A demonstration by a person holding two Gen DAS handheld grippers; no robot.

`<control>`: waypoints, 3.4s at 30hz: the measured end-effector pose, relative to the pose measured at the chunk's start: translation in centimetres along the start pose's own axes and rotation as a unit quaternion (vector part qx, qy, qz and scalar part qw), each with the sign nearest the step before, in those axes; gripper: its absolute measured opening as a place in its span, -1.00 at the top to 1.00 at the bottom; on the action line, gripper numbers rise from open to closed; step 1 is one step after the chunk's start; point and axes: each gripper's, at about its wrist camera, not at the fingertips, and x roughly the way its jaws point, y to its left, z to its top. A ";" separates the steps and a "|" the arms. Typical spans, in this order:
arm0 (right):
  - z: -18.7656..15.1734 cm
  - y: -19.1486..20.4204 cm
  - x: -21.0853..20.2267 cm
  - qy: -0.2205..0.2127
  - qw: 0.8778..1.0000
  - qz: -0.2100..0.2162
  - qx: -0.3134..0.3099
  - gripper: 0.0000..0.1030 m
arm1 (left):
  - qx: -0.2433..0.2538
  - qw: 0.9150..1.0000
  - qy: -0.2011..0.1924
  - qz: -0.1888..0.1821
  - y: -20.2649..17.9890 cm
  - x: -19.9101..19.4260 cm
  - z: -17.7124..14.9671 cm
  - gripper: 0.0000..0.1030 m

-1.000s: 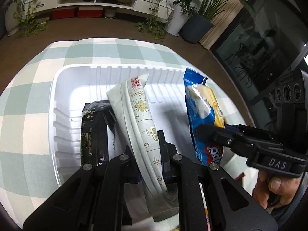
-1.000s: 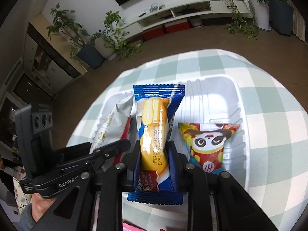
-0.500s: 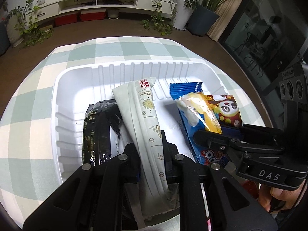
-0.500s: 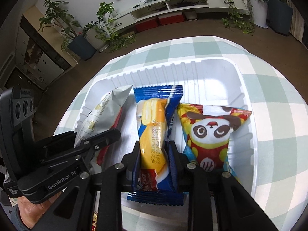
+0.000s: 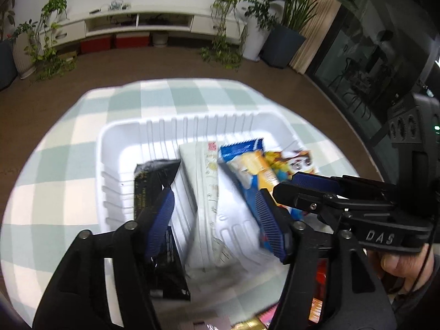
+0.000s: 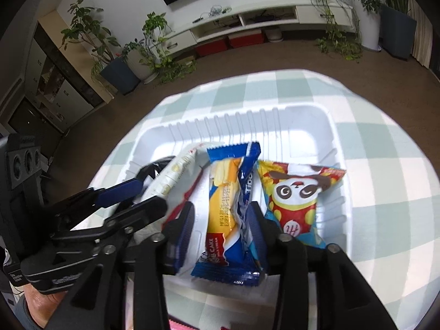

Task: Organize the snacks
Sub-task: 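Withdraw both tools from the tray back over the remaining snacks, then grasp the green-edged nut bag with the left gripper while the right gripper grasps the red-and-white cookie packet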

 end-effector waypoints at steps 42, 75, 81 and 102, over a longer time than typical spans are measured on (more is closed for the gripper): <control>-25.8 6.3 -12.3 -0.057 0.993 0.105 0.015 -0.88 | -0.056 0.998 -0.002 0.015 1.0 -16.1 -26.1 -0.99; -23.5 13.9 -2.5 0.043 0.976 -0.051 -0.207 0.17 | 0.002 0.998 0.013 0.055 1.6 -16.2 -24.0 -0.98; -24.3 13.3 -3.6 0.049 0.976 -0.047 -0.205 0.23 | 0.045 0.995 0.044 0.076 0.8 -14.2 -22.4 -0.98; -26.1 10.8 -6.3 0.049 0.984 -0.036 -0.170 0.25 | 0.104 0.979 0.135 0.112 1.2 -6.9 -19.0 -0.30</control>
